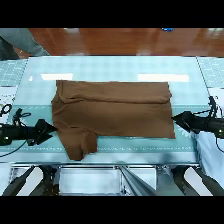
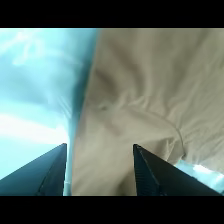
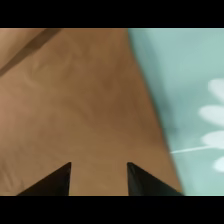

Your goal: Fold the shirts.

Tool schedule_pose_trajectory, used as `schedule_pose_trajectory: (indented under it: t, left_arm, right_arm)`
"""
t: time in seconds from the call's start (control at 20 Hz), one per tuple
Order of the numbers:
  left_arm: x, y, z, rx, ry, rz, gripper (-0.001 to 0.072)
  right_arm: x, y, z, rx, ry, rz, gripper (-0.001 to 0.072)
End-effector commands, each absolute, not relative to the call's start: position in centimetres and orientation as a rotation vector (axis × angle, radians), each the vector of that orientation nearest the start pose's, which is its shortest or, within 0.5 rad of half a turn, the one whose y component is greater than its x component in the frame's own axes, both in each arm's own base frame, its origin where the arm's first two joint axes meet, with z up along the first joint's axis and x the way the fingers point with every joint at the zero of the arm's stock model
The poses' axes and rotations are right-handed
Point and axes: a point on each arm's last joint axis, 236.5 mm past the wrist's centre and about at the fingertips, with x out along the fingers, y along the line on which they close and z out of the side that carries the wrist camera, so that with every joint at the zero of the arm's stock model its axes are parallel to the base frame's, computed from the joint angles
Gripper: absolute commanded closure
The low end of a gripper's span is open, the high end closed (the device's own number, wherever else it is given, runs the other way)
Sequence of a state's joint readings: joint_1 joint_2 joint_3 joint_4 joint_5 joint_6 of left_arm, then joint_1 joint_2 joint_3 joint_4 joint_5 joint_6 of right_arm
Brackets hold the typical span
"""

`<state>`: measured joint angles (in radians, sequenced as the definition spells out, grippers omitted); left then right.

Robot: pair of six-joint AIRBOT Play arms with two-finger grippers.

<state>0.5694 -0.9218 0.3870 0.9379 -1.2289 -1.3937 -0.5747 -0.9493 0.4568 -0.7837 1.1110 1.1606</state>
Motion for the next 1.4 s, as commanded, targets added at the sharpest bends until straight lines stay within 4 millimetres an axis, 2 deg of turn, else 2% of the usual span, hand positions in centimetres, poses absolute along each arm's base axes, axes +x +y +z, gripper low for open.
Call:
schedule_pose_trajectory:
  t: [0.0, 0.3, 0.35, 0.4, 0.55, 0.65, 0.75, 0.8, 0.95, 1.0, 1.25, 1.35]
  left_arm:
    - [18.9, -3.9, -9.7, -0.987, 1.437, 0.022, 0.0202]
    - [19.1, -5.8, -13.1, -0.92, 1.537, -0.001, 0.0204]
    - [19.1, -6.3, -13.3, -0.893, 1.543, -0.039, 0.0329]
    - [18.9, -6.6, -13.3, -0.861, 1.548, -0.08, 0.068]
    - [18.5, -6.9, -12.7, -0.854, 1.552, -0.131, 0.0683]
    - [18.3, -7.0, -12.2, -0.845, 1.551, -0.161, 0.0683]
    - [18.6, -7.0, -11.9, -0.845, 1.531, -0.161, 0.0683]
    - [19.5, -7.1, -11.5, -0.866, 1.49, -0.158, 0.0682]
    - [21.4, -7.4, -10.2, -0.902, 1.396, -0.172, 0.0682]
    - [21.4, -7.5, -10.1, -0.897, 1.389, -0.179, 0.0683]
    - [21.4, -7.5, -10.1, -0.888, 1.388, -0.188, 0.0682]
    - [21.4, -7.5, -10.1, -0.869, 1.382, -0.202, 0.0682]
  right_arm:
    - [26.0, 2.0, -5.2, 0.898, 1.139, 0.118, 0.0299]
    - [26.3, 2.0, -4.9, 0.906, 1.121, 0.123, 0.0299]
    - [26.3, 2.0, -4.9, 0.901, 1.122, 0.125, 0.0299]
    - [26.3, 1.8, -5.0, 0.892, 1.124, 0.122, 0.0299]
    - [25.0, -0.3, -5.8, 0.81, 1.208, 0.028, 0.0299]
    - [21.5, -2.1, -7.7, 0.744, 1.368, -0.093, 0.0299]
    - [16.3, -2.6, -9.1, 0.708, 1.599, -0.167, 0.0299]
    - [16.0, -2.5, -9.3, 0.711, 1.612, -0.172, 0.0299]
    - [16.6, -1.6, -9.6, 0.759, 1.608, -0.135, 0.0299]
    - [16.9, -1.3, -9.9, 0.778, 1.609, -0.125, 0.0299]
    - [21.0, 0.5, -11.1, 0.938, 1.508, -0.042, 0.0299]
    - [21.7, 1.5, -11.8, 1.004, 1.507, 0.005, 0.0299]
